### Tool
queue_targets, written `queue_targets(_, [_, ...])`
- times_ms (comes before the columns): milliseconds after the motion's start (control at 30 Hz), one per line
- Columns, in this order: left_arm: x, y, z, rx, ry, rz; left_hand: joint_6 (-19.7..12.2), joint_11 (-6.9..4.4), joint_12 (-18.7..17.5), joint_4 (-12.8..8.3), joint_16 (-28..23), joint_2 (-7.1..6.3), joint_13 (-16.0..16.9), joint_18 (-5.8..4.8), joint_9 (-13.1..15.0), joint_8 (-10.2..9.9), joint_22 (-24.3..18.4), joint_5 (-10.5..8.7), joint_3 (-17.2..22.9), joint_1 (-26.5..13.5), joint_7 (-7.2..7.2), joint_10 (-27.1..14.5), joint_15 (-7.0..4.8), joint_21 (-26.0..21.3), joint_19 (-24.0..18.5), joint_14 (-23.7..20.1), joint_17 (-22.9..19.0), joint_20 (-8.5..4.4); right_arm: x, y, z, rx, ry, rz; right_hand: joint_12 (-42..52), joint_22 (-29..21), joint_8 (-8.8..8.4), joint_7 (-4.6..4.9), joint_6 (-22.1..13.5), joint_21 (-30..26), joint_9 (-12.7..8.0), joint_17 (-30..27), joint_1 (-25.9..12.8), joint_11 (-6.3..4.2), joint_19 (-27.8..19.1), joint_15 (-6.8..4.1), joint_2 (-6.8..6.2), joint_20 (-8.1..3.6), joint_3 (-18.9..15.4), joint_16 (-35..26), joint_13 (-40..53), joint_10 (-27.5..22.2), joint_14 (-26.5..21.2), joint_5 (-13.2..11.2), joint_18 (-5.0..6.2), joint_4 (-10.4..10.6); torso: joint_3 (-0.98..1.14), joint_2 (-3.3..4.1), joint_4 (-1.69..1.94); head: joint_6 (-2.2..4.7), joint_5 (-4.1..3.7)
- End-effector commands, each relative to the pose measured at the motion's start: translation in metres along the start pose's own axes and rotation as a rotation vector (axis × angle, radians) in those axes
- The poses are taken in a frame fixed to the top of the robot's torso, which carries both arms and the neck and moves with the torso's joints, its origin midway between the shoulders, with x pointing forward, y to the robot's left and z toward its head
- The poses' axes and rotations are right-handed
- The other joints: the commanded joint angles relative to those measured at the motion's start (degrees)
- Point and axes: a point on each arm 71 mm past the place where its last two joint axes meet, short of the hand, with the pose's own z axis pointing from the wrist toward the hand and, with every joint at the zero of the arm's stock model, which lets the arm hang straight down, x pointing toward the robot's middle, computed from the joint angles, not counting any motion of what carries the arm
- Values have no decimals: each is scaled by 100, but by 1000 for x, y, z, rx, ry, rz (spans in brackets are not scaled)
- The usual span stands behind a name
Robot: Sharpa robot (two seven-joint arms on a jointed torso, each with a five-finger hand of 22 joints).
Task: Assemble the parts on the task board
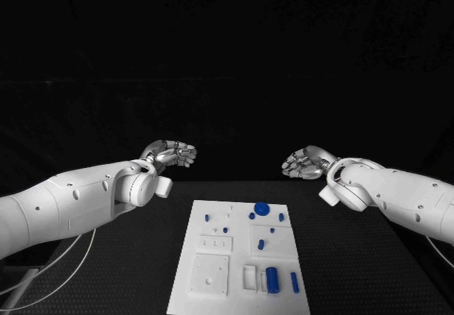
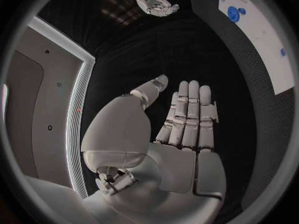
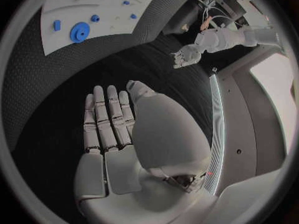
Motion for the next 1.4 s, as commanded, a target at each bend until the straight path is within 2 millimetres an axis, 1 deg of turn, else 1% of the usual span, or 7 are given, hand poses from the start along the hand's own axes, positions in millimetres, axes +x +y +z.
queue_targets(33, [9, -4, -7, 32, 103, 8, 64, -35, 7, -103, 32, -4, 26, 92, -2, -41, -10, -34, 36, -79, 49, 92, -24, 48, 79, 78, 18, -44, 5, 5, -2, -58, 41, -219, -472, -43, -467, -64, 591, -97, -87, 466, -1507, -188, 820, -253, -71, -116, 1398, -126, -75, 890, 717, -164, 160, -1948, -3, 72, -17, 37, -21])
queue_targets(67, [9, -4, -10, 38, 114, 10, 69, -35, -6, -134, 29, -3, 29, 84, -2, -53, -19, -34, 50, -95, 52, 95, -21, 51, 80, 77, 17, -54, 5, 6, -2, -62, 41, -240, -554, 6, -539, -63, 603, -69, -101, 553, -1984, -175, 925, -277, -3, -127, 1681, -153, -86, 935, 846, -191, 164, -2496, -5, 100, -19, 54, -24])
queue_targets(167, [10, -5, -15, 49, 136, 4, 78, -30, -32, -170, 21, -10, 37, 61, -1, -79, -36, -48, 58, -175, 58, 101, -16, 61, 84, 78, 15, -72, 5, 7, 0, -72, 34, -284, -645, 184, -640, -83, 504, 235, -108, 813, -2504, -152, 1466, -520, 4, -298, 1839, 44, -87, 961, 1376, -335, 167, -2948, -9, 150, -31, 63, -37])
queue_targets(333, [14, -6, -23, 57, 163, 9, 67, -12, -91, -206, -8, -62, 43, 23, 0, -131, -70, -79, 63, -308, 69, 77, 3, 60, 62, 51, 5, -102, 6, 10, 1, -94, 20, -354, -721, 362, -671, -60, 456, 629, -68, 1214, -2671, -105, 2213, -787, -67, -593, 1827, 401, -140, 757, 2114, -628, 167, -3031, 3, 246, -15, 96, -56])
queue_targets(700, [29, -9, -40, 60, 219, -14, 43, 33, -196, -212, -59, -113, 43, -39, 10, -195, -116, -111, 99, -449, 89, 2, 39, 57, 10, 2, -12, -145, 23, 27, 2, -167, 50, -567, -713, 876, -742, -53, 451, 1656, -12, 2406, -2594, -250, 3519, -955, -136, -1247, 1717, 1983, -140, 766, 2962, -747, 167, -3033, 2, 532, 16, 179, -142])
queue_targets(1067, [38, -16, -47, 73, 253, -24, 41, 39, -217, -198, -67, -118, 48, -56, 17, -210, -127, -117, 106, -495, 92, -4, 43, 64, 3, -2, -13, -160, 42, 46, 6, -189, 32, -733, -723, 868, -826, -10, 341, 2046, -30, 2634, -2845, -135, 3591, -845, -499, -1347, 1656, 2464, -229, 426, 2907, -594, 167, -2984, 21, 757, 41, 241, -148])
queue_targets(1400, [42, -17, -48, 73, 267, -26, 30, 46, -239, -185, -74, -125, 53, -72, 21, -228, -136, -121, 110, -537, 98, -14, 46, 70, -5, -6, -14, -175, 58, 53, 9, -209, 40, -807, -706, 858, -804, -77, 390, 2208, -9, 2589, -2746, -155, 3519, -861, -676, -1349, 2093, 2609, -217, 455, 2841, -852, 167, -2903, 27, 918, 70, 300, -172])
